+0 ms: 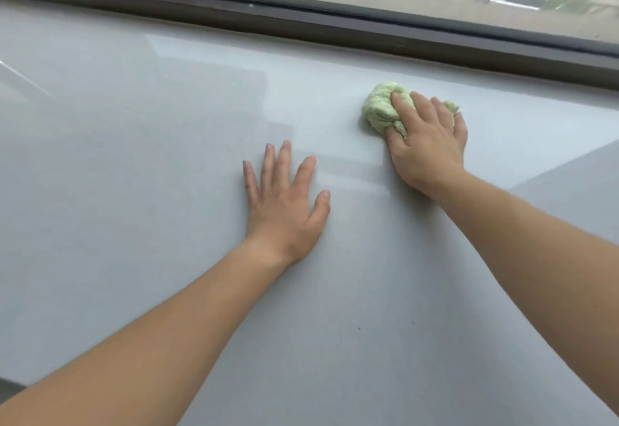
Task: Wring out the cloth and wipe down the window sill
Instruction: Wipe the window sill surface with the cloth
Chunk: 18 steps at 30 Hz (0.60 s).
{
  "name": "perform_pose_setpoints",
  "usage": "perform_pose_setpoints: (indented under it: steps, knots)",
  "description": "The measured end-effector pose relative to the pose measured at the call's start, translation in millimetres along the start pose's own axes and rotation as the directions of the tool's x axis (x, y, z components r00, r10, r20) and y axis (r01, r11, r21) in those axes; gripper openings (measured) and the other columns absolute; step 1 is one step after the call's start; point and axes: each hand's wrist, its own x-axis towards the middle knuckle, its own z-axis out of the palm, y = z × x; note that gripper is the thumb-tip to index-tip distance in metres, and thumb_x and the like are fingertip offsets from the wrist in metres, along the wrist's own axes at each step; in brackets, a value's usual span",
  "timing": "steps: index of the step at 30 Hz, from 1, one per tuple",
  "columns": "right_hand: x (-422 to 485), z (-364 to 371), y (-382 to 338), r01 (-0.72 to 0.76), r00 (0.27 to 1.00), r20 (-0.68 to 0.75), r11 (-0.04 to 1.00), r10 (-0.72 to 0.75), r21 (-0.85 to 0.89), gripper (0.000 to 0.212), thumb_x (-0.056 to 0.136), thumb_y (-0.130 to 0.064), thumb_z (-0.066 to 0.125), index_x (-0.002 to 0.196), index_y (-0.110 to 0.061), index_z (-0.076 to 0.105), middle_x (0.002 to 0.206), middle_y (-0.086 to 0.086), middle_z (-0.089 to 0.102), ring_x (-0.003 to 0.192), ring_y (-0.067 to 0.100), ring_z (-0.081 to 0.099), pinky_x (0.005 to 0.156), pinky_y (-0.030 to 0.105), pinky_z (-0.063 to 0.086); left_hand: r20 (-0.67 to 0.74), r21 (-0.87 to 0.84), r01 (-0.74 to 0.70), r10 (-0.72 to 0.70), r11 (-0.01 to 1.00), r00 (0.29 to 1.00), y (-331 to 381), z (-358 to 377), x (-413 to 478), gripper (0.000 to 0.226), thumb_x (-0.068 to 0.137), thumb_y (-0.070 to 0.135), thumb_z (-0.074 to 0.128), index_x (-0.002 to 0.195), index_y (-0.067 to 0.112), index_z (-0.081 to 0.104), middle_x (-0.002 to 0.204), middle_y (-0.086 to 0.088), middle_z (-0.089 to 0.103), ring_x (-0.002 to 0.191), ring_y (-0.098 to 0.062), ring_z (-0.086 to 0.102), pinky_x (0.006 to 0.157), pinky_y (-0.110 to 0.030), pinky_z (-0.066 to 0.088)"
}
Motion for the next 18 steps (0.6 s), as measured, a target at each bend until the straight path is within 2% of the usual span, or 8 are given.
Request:
perform_pose_setpoints:
  steps: [2, 3, 6, 8, 12, 15, 18]
  knots:
    - [7, 0, -10, -0.095, 0.996, -0.002, 0.995, 0.095, 0.015, 0.055, 0.099, -0.046, 0.032, 0.152, -0.043, 0.017, 0.164, -0.007, 0.013, 0.151, 0.024, 0.003, 0.12, 0.052, -0.005, 0.038, 0.078, -0.005, 0.002, 0.997, 0.999, 16, 8, 11, 0.069, 0.091, 0.059, 0.017, 0.155, 0.033, 0.01, 0.165, -0.005, -0.014, 0.149, -0.027, -0.023, 0.111, -0.067, -0.015]
    - [4, 2, -17, -0.079, 0.997, 0.024, 0.997, 0.079, 0.007, 0.055, 0.099, -0.047, 0.031, 0.152, -0.044, 0.016, 0.164, -0.007, 0.011, 0.151, 0.025, 0.001, 0.119, 0.053, -0.006, 0.038, 0.152, -0.008, 0.003, 0.988, 0.999, 21, 13, 12, 0.07, 0.092, 0.061, 0.014, 0.155, 0.034, 0.005, 0.165, -0.007, -0.016, 0.149, -0.03, -0.025, 0.109, -0.071, -0.014]
    - [-6, 9, -27, 0.214, 0.976, 0.057, 0.975, -0.21, -0.068, 0.056, 0.098, -0.051, 0.03, 0.152, -0.044, 0.018, 0.163, -0.008, 0.016, 0.151, 0.024, 0.005, 0.12, 0.053, -0.002, 0.009, 0.247, 0.009, -0.012, 0.969, 1.0, 22, 19, 10, 0.073, 0.09, 0.064, 0.01, 0.156, 0.034, 0.001, 0.165, -0.011, -0.017, 0.149, -0.034, -0.023, 0.108, -0.073, -0.008]
    - [17, 4, -21, 0.299, 0.953, 0.067, 0.951, -0.294, -0.079, 0.058, 0.094, -0.053, 0.029, 0.151, -0.044, 0.023, 0.161, -0.008, 0.023, 0.15, 0.024, 0.012, 0.12, 0.051, 0.002, 0.0, 0.226, 0.004, -0.004, 0.974, 1.0, 21, 18, 11, 0.073, 0.09, 0.063, 0.012, 0.157, 0.033, 0.005, 0.165, -0.011, -0.013, 0.15, -0.034, -0.02, 0.109, -0.073, -0.006]
    - [80, -8, 0, 0.242, 0.97, 0.023, 0.97, -0.242, -0.01, 0.056, 0.094, -0.053, 0.033, 0.149, -0.044, 0.028, 0.157, -0.009, 0.03, 0.147, 0.024, 0.018, 0.119, 0.052, 0.005, -0.015, 0.212, -0.007, 0.01, 0.977, 1.0, 22, 19, 11, 0.073, 0.091, 0.063, 0.019, 0.157, 0.031, 0.015, 0.166, -0.013, -0.003, 0.151, -0.036, -0.011, 0.11, -0.073, -0.002]
    - [82, -13, 32, 0.283, 0.959, 0.007, 0.959, -0.283, 0.001, 0.054, 0.096, -0.048, 0.037, 0.149, -0.043, 0.03, 0.156, -0.009, 0.031, 0.146, 0.022, 0.02, 0.12, 0.05, 0.006, -0.005, 0.205, -0.012, 0.014, 0.979, 1.0, 21, 17, 11, 0.074, 0.091, 0.063, 0.02, 0.157, 0.032, 0.013, 0.166, -0.013, -0.003, 0.151, -0.035, -0.012, 0.11, -0.073, -0.001]
    - [69, -27, 76, 0.142, 0.989, -0.037, 0.99, -0.142, -0.002, 0.056, 0.093, -0.051, 0.035, 0.148, -0.041, 0.033, 0.154, -0.006, 0.034, 0.144, 0.023, 0.023, 0.119, 0.048, 0.009, 0.009, 0.208, -0.012, 0.01, 0.978, 1.0, 21, 16, 10, 0.075, 0.091, 0.064, 0.019, 0.157, 0.031, 0.011, 0.166, -0.014, -0.005, 0.151, -0.036, -0.014, 0.11, -0.074, -0.001]
